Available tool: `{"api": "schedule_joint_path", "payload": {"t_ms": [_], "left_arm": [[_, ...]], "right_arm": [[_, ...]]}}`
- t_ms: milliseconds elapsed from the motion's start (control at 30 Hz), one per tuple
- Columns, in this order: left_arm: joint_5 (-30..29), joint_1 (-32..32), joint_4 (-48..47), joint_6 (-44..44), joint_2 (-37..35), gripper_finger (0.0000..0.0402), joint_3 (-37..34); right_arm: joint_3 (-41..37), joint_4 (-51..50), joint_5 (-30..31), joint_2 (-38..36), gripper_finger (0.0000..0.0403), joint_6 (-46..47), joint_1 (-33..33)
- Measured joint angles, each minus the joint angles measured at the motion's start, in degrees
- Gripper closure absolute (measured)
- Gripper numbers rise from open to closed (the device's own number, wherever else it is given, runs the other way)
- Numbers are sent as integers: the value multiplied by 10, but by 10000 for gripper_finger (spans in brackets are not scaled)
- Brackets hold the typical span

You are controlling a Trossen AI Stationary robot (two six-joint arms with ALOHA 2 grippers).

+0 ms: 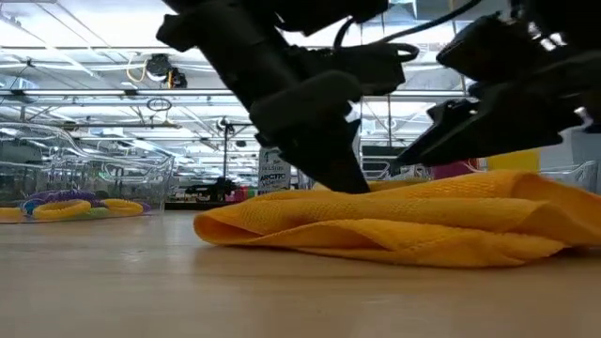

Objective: Pick & Place Sports Items
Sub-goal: Put the orange towel into the top left transparent bin

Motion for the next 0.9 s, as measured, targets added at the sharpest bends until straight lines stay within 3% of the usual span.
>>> {"api": "schedule_joint_path", "payload": {"t_ms": [233,400,667,900], "left_arm": [[-48,-7,2,11,-1,401,1],[-95,-13,2,11,-2,401,1],[-138,-15,26,14,-2,401,1],[-155,-15,69,40,-2,401,1]], "right_arm": [[-8,-4,-1,0,114,1,-30],[-34,21,-1,0,80,25,-39],[-82,137,-71,0,69,54,-55],[-85,137,-74,0,69,68,-59]]}}
